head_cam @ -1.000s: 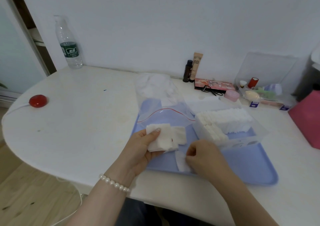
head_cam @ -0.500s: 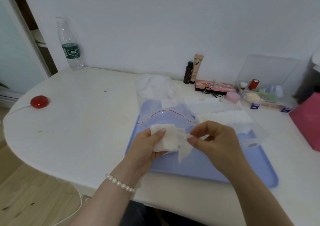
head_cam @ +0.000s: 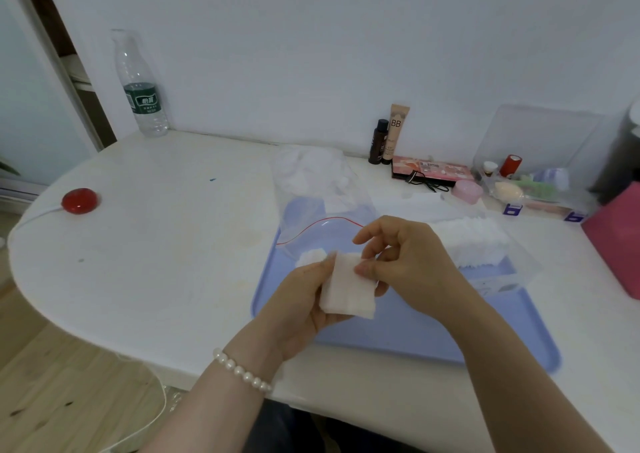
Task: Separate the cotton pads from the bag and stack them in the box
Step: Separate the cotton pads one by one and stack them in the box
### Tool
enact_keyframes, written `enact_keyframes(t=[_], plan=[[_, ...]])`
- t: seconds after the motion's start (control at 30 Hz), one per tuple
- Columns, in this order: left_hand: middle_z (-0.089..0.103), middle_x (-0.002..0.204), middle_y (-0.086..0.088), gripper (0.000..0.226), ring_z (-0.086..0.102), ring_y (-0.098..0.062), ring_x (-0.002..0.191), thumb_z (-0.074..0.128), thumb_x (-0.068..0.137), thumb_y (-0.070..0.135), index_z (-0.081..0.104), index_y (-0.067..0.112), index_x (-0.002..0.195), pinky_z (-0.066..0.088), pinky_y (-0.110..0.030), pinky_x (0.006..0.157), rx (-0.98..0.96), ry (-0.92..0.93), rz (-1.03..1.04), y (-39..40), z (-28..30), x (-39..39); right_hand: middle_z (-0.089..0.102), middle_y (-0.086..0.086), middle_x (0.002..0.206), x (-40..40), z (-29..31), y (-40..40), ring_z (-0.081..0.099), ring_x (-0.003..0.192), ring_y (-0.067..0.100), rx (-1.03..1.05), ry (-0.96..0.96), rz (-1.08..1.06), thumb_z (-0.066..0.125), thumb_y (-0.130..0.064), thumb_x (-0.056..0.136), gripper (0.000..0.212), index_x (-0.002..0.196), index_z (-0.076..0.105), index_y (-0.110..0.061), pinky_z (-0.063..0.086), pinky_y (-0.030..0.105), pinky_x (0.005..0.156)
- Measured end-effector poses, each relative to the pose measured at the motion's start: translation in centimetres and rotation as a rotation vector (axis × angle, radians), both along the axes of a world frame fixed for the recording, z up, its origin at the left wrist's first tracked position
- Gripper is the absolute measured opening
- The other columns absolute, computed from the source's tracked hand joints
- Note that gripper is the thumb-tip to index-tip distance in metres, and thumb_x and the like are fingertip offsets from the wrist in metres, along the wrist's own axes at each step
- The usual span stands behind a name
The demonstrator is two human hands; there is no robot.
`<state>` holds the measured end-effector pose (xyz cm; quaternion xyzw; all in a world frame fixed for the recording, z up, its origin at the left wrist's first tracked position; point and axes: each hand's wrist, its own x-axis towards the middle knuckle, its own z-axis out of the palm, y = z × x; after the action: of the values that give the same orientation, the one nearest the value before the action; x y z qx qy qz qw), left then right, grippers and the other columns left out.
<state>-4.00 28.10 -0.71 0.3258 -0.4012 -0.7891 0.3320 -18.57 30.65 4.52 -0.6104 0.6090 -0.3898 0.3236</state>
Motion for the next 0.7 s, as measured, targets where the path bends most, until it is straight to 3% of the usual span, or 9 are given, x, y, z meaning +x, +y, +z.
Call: enact_keyframes(t=[0.1,0.23,0.37,0.47,0.6,0.7], plan=[[0.067,0.117,-0.014,0.055,0.065,-0.028,0.106,0.048,0.083,0.046,0.056,0.008,0.121,0.053,-0.042,0.09,0.051,0.032,-0.008,-0.1,-0.3,0.2,0.061,0.005,0.07,-0.1,-0.5,-0.4,0.057,0.042,0.011,0.013,-0.002,-0.014,0.07,0.009,0.073,0.03,0.08,0.062,-0.02,0.048,0.022,0.043],[0.072,0.103,-0.009,0.028,0.067,-0.022,0.1,0.066,0.074,0.011,0.066,0.008,0.101,0.056,-0.034,0.085,-0.085,-0.069,-0.049,0.0,-0.8,0.3,0.062,0.006,0.068,-0.3,-0.9,-0.7,0.056,0.04,0.01,0.023,0.007,0.005,0.071,0.006,0.073,0.025,0.081,0.062,-0.017,0.046,0.022,0.041],[0.069,0.106,-0.019,0.034,0.067,-0.029,0.096,0.066,0.073,-0.008,0.065,0.0,0.106,0.057,-0.035,0.081,-0.072,-0.075,-0.016,-0.5,-1.4,1.2,0.06,0.006,0.064,-0.6,-1.6,-0.9,0.057,0.04,0.014,-0.06,-0.078,-0.178,0.061,0.004,0.083,0.019,0.076,0.061,-0.014,0.046,0.022,0.04],[0.071,0.097,-0.018,0.031,0.071,-0.025,0.084,0.058,0.077,-0.014,0.064,-0.003,0.105,0.059,-0.032,0.072,-0.038,-0.053,0.125,-1.3,-1.3,2.1,0.063,0.003,0.068,-0.7,-3.0,-0.6,0.062,0.053,0.015,-0.122,0.165,-0.341,0.054,0.0,0.086,0.019,0.079,0.064,-0.015,0.053,0.028,0.056],[0.069,0.1,-0.022,0.027,0.071,-0.024,0.079,0.055,0.079,-0.016,0.064,-0.009,0.103,0.059,-0.031,0.069,0.009,-0.06,0.259,-2.1,-1.2,3.2,0.066,0.013,0.099,-0.2,-5.6,-0.7,0.059,0.09,0.029,0.15,0.664,-0.295,0.051,-0.021,0.092,0.019,0.095,0.064,-0.007,0.039,0.032,0.073],[0.07,0.095,-0.022,0.024,0.071,-0.023,0.074,0.054,0.079,-0.016,0.064,-0.009,0.1,0.059,-0.03,0.065,0.052,-0.079,0.271,-2.0,-1.3,3.0,0.063,0.016,0.112,0.3,-6.6,-1.4,0.057,0.106,0.03,0.281,0.719,-0.303,0.045,-0.031,0.096,0.031,0.106,0.059,-0.005,0.041,0.03,0.081]])
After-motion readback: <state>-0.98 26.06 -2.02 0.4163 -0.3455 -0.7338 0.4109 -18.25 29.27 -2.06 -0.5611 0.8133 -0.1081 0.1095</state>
